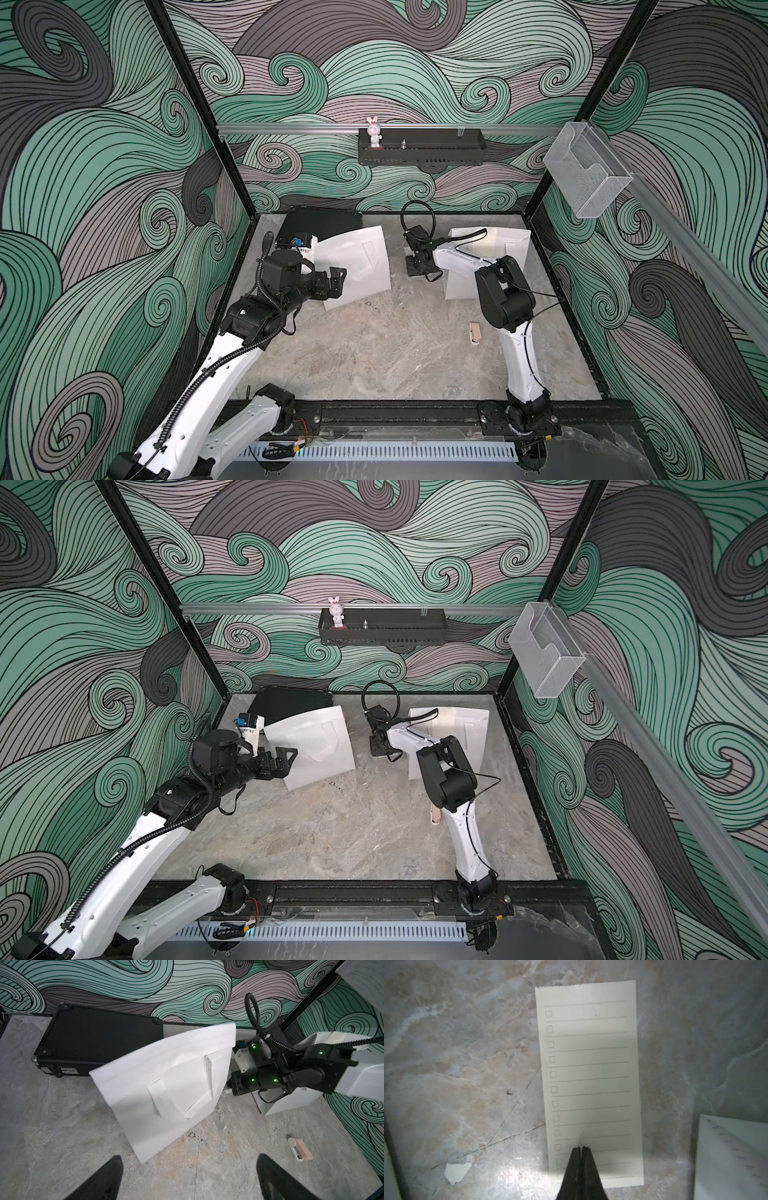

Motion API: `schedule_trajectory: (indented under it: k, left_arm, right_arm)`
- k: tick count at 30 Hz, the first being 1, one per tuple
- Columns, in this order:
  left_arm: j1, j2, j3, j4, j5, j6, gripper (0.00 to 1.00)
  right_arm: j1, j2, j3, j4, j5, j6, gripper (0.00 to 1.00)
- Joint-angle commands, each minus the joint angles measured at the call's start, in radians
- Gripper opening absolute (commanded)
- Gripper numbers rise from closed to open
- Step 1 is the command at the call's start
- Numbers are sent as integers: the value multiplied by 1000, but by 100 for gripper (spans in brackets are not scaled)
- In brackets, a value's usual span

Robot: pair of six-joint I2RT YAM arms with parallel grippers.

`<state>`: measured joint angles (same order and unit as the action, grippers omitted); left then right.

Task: Staple the receipts to the bags
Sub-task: Move the receipt to the center of the board.

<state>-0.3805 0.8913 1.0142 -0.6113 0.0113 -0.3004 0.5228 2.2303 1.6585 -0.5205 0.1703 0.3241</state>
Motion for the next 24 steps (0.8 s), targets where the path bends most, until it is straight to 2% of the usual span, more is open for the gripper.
schedule_trajectory:
  k: [1, 9, 16, 20, 24]
  left_arm:
    - [5, -26, -3, -19, 12, -15, 99]
    - [5, -26, -32, -10, 39, -33, 99]
    - [5, -44, -72, -17, 69, -79, 98]
    - [5, -53, -114, -13, 103, -134, 91]
    - [3, -47, -171, 9, 160, -217, 74]
  right_arm:
    - [20, -20, -71, -47, -27, 33, 0]
    - [100, -184, -347, 8, -43, 139, 0]
    - [225, -316, -566, 40, -82, 248, 0]
    - [315, -408, -682, 53, -112, 331, 0]
    - [419, -493, -737, 81, -144, 385, 0]
